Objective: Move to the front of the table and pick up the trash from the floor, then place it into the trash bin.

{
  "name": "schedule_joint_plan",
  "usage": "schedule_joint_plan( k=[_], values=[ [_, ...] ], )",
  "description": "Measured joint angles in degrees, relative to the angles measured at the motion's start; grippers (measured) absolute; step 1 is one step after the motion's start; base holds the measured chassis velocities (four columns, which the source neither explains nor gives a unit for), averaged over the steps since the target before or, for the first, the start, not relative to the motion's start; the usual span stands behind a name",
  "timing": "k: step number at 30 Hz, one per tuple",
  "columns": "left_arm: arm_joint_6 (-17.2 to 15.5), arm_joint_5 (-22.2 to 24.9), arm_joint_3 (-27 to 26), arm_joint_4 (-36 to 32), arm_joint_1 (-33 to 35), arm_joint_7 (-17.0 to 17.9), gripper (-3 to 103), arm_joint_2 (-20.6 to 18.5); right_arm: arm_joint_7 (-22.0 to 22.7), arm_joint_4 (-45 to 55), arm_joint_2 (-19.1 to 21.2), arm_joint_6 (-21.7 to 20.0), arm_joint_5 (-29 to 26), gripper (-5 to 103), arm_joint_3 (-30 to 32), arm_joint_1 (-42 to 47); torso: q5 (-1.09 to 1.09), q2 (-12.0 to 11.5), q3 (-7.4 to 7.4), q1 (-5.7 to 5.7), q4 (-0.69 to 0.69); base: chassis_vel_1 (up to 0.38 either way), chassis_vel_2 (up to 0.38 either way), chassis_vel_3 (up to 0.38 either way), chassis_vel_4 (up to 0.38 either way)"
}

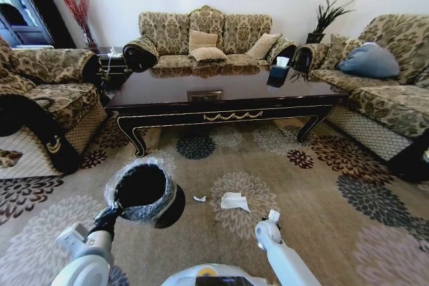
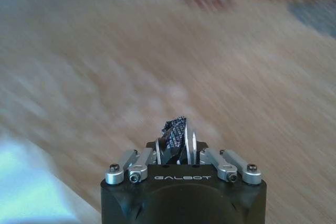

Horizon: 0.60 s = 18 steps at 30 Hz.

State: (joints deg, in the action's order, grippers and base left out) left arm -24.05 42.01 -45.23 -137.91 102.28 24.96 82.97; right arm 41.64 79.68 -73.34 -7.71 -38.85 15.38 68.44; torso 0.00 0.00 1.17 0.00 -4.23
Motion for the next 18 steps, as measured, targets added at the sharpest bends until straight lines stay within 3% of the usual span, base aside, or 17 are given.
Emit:
schedule_joint_plan(
  k=[1,3,4,6,7,12,17,18],
  values=[
    [0.00,-0.93,0.53,0.24,0.01,-0.21,4,-0.38,-3.74,1.65,0.19,3.40,1.69,30,-0.38,0.26,0.00,0.00,0.00,0.00,0.01,0.000,0.000,0.000,0.000],
    [0.00,-1.25,0.71,0.32,0.01,-0.27,4,-0.50,-5.03,2.29,0.28,4.57,2.23,30,-0.55,0.37,0.00,0.00,0.00,0.00,0.01,0.000,0.000,0.000,0.000],
    [0.00,-2.38,1.39,0.60,-0.06,-0.51,4,-0.89,-9.69,4.80,0.60,9.18,4.41,30,-1.37,0.49,-0.02,0.00,0.00,0.00,0.00,0.000,0.000,0.000,0.000],
    [-0.02,-3.44,2.22,1.00,-0.41,-0.88,4,-1.26,-14.55,7.43,0.81,14.57,6.93,30,-2.93,0.15,-0.01,0.00,0.00,0.00,0.01,0.000,0.000,0.000,0.000],
    [-0.02,-3.44,2.22,1.00,-0.41,-0.88,4,-1.26,-14.55,7.43,0.81,14.57,6.93,30,-2.93,0.15,-0.01,0.00,0.00,0.00,0.01,0.000,0.000,0.000,0.000],
    [-0.12,-5.69,3.71,2.83,-1.19,-1.52,4,-1.67,-29.81,15.12,1.78,22.85,4.88,30,-9.47,-0.90,-0.01,0.00,0.00,0.00,0.01,0.000,0.000,0.000,0.000],
    [-0.64,-5.60,4.04,4.00,-2.44,-1.54,4,-1.79,-32.94,17.63,1.77,25.08,5.91,30,-14.05,-2.42,-0.01,0.00,0.00,0.00,0.02,0.000,0.000,0.000,0.000],
    [-1.19,-4.69,4.40,6.35,-4.47,-1.49,4,-2.97,-36.04,20.90,2.96,27.07,6.16,30,-20.55,-4.74,-0.01,0.00,0.00,0.00,0.00,0.000,0.000,0.000,0.000]
  ],
)
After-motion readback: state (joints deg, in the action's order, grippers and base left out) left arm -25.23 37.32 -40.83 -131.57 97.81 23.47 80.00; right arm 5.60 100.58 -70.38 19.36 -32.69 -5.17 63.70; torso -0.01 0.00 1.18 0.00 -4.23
